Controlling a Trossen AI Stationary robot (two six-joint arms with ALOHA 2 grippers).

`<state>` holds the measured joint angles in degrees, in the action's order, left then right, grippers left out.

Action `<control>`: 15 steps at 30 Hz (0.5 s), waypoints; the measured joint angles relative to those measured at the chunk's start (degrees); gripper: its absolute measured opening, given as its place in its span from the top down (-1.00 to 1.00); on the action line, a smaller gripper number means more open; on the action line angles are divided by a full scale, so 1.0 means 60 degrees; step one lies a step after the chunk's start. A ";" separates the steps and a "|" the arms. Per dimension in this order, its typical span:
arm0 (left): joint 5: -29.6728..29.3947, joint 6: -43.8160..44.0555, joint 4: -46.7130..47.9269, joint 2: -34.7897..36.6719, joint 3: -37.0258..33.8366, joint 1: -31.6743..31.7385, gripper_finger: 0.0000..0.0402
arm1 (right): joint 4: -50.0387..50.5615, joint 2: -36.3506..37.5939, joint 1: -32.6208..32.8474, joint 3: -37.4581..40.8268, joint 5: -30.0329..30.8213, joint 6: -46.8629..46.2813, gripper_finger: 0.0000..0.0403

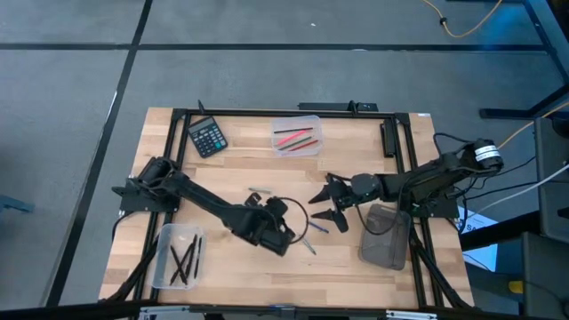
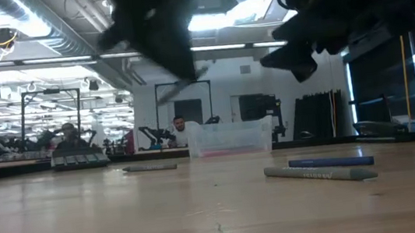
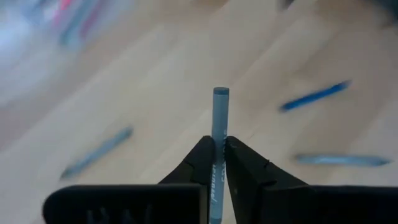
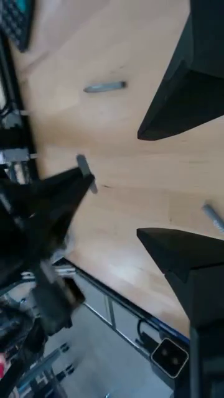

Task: Sort crayons/erasers/pens/pencils in bins
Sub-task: Put the gray crayon into the black bin

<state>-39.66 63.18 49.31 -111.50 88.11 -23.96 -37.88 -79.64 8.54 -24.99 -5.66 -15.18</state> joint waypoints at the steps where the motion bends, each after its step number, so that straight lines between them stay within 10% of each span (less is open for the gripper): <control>1: -0.0260 -0.0268 -0.0163 0.0004 0.0140 -0.0083 0.86 | -0.0076 0.0000 0.0036 0.0000 -0.0077 0.0003 -0.22; 15: -0.2055 -0.4116 -0.4070 0.0004 0.0310 -0.0676 0.88 | -0.2551 0.0004 0.1187 -0.0004 -0.0823 0.1326 -0.22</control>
<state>-51.99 38.48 24.90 -111.48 89.97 -28.01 -53.19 -79.61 15.66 -25.02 -10.60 -7.22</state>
